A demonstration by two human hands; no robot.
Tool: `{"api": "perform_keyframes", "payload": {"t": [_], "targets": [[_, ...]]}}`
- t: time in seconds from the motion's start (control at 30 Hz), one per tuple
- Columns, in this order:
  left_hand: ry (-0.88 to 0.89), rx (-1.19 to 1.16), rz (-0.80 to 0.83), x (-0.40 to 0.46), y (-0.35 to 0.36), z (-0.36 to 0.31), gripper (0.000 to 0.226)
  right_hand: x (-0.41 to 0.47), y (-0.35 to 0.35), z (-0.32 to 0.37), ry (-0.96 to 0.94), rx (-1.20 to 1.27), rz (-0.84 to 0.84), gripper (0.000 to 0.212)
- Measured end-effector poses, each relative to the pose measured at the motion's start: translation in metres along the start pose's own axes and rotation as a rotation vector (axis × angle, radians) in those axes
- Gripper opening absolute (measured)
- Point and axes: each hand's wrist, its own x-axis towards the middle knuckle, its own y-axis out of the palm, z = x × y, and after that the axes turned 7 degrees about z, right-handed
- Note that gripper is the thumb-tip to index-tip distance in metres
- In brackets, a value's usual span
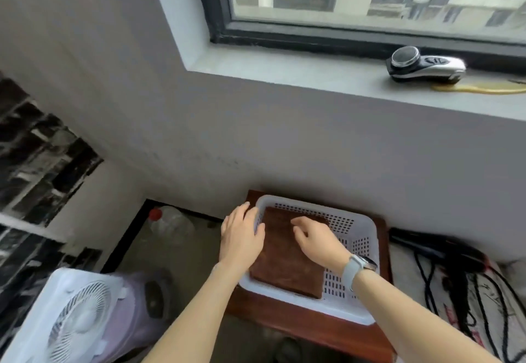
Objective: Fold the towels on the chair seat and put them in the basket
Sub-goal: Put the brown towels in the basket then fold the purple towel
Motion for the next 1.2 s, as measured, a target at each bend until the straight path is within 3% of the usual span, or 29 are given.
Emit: {"api": "perform_keyframes", "payload": {"t": [0.17, 0.3, 0.43, 0.6, 0.73, 0.87, 1.03, 1.2], "targets": [[-0.072, -0.1, -0.238, -0.067, -0.081, 0.031, 0.037, -0.026, -0.003, 0.087, -0.244, -0.034, -0.074, 0.032], [-0.212, -0.178, -0.38, -0.151, -0.118, 0.073, 0.036, -0.057, 0.037, 0.156, -0.413, -0.058, -0.103, 0.03], [-0.396, -0.249, -0.504, -0.273, -0.127, 0.126, 0.035, -0.109, 0.121, 0.218, -0.58, -0.115, 0.051, 0.03], [-0.67, -0.31, -0.676, -0.461, -0.108, 0.182, 0.033, -0.208, 0.253, 0.283, -0.757, -0.211, 0.361, 0.025], [-0.874, -0.264, -0.746, -0.606, -0.09, 0.207, 0.035, -0.291, 0.351, 0.324, -0.911, -0.261, 0.612, 0.02], [-1.054, -0.244, -0.866, -0.725, -0.082, 0.222, 0.033, -0.367, 0.43, 0.364, -1.043, -0.362, 0.752, 0.024], [-1.242, -0.269, -0.98, -0.828, -0.076, 0.246, 0.032, -0.432, 0.505, 0.413, -1.177, -0.411, 0.899, 0.021], [-1.313, -0.257, -1.069, -0.893, -0.091, 0.3, 0.033, -0.46, 0.583, 0.479, -1.257, -0.422, 0.969, 0.024]]}}
